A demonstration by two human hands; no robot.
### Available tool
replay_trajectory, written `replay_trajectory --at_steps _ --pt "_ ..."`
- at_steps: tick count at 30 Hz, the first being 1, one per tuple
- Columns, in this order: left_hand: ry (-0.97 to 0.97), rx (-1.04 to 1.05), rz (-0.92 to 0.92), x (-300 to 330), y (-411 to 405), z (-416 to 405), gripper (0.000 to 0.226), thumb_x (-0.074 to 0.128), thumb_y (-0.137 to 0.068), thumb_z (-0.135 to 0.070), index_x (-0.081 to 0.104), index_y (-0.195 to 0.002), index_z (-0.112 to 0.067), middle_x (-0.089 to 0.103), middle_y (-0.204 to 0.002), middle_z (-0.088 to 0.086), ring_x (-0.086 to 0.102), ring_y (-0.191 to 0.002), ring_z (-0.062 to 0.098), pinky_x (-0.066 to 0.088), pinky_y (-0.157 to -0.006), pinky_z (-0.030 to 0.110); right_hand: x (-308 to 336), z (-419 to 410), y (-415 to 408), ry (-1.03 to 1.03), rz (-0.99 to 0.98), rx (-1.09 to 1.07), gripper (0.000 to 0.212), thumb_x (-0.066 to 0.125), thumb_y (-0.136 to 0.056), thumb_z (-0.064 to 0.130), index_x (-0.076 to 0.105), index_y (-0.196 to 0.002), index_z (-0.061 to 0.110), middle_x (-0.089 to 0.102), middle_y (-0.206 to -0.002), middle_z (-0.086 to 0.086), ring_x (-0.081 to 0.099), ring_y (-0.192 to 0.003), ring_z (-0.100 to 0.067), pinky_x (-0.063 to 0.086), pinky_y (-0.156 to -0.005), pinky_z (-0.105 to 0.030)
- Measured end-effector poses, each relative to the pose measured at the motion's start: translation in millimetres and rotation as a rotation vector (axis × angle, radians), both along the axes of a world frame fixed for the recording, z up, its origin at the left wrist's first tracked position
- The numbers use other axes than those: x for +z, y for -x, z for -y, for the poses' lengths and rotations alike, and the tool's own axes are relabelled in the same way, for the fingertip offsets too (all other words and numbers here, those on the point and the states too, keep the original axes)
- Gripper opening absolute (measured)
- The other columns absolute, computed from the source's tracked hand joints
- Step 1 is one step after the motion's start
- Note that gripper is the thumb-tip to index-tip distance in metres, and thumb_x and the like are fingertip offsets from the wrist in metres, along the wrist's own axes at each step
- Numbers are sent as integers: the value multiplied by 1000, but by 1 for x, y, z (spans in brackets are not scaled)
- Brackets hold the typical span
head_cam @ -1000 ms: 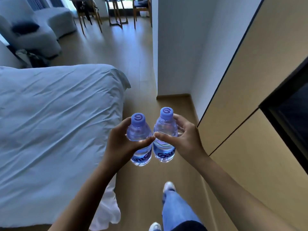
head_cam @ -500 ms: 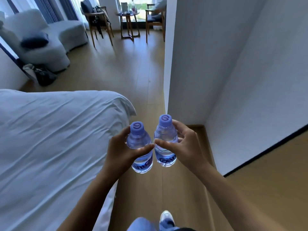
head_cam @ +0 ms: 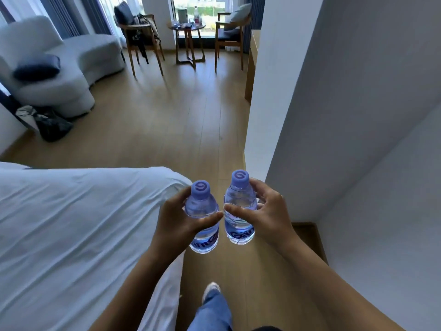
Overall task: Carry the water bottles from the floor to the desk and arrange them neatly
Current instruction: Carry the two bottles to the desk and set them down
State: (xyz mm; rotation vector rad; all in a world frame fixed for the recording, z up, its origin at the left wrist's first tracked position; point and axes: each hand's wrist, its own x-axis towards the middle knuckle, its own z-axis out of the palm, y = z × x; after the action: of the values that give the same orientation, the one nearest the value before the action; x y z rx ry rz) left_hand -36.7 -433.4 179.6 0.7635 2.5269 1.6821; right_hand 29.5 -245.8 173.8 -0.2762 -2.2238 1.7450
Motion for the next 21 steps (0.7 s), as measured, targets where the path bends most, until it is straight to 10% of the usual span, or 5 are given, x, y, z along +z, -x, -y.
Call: replay_trajectory --at_steps 21 --pt "4 58 8 16 496 -150 50 87 -58 -45 69 -100 -26 74 -87 -12 70 -78 6 58 -73 31 4 -143 502 -46 -125 -17 44 85 -71 41 63 -110 39 72 -96 26 72 -90 -6 58 -76 -22"
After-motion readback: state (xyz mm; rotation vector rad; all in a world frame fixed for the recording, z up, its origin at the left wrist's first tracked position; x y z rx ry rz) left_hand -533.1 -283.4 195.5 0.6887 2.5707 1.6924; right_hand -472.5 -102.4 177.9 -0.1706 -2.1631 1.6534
